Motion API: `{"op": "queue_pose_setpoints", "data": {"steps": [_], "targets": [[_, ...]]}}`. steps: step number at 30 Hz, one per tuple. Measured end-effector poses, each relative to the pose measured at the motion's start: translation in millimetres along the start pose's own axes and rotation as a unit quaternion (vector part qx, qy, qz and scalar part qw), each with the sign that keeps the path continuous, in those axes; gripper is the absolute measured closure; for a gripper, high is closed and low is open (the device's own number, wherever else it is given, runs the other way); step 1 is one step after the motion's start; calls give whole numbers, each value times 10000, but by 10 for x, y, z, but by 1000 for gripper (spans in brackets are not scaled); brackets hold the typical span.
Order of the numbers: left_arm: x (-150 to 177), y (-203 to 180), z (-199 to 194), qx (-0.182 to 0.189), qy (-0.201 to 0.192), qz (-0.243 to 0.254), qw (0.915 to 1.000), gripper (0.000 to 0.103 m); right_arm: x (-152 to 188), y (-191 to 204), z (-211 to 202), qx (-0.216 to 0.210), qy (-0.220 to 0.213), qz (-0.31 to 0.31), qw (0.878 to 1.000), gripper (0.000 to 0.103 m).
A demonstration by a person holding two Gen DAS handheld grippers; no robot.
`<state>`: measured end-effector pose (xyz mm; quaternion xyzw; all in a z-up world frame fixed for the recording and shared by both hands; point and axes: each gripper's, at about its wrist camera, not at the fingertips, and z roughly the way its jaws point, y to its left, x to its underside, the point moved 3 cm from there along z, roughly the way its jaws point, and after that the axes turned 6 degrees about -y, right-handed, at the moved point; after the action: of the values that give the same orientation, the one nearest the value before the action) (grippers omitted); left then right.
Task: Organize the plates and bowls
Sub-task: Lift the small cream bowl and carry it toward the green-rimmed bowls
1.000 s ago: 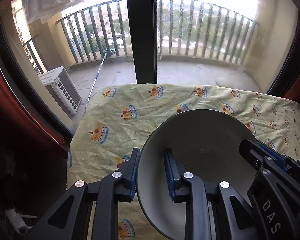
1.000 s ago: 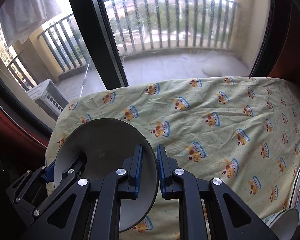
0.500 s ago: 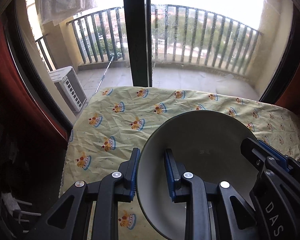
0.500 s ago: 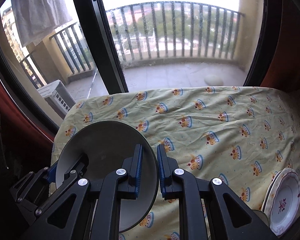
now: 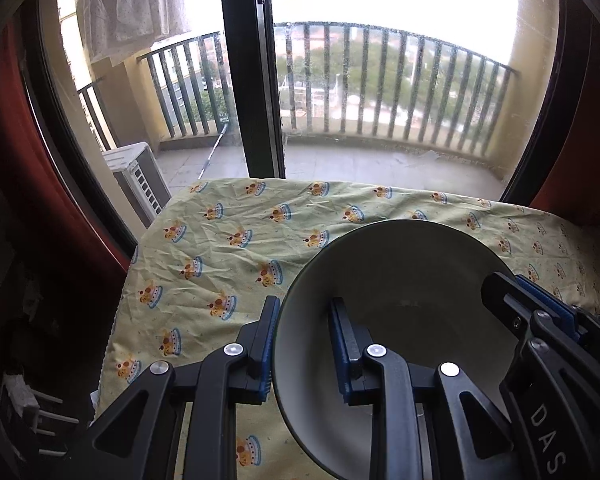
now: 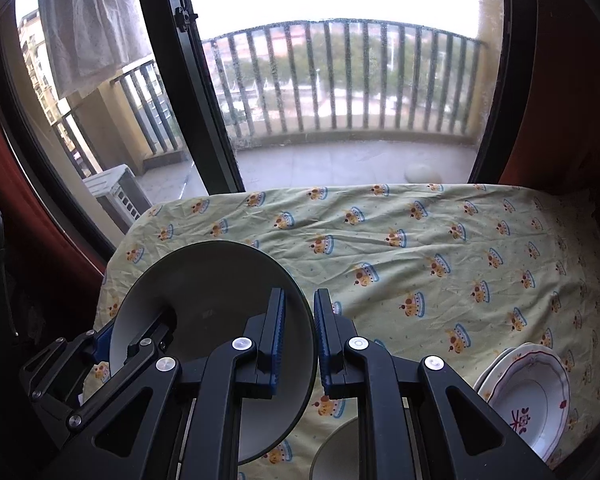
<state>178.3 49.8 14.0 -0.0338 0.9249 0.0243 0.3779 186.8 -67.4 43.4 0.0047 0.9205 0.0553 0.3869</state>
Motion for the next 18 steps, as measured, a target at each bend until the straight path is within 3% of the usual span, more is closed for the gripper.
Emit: {"op": "queue_pose_setpoints", "data": {"steps": [18], "targets": [[551,-680,-265,163,190,10,9997,80,455,-782,-335,-21,103,-21,9999,85]]}}
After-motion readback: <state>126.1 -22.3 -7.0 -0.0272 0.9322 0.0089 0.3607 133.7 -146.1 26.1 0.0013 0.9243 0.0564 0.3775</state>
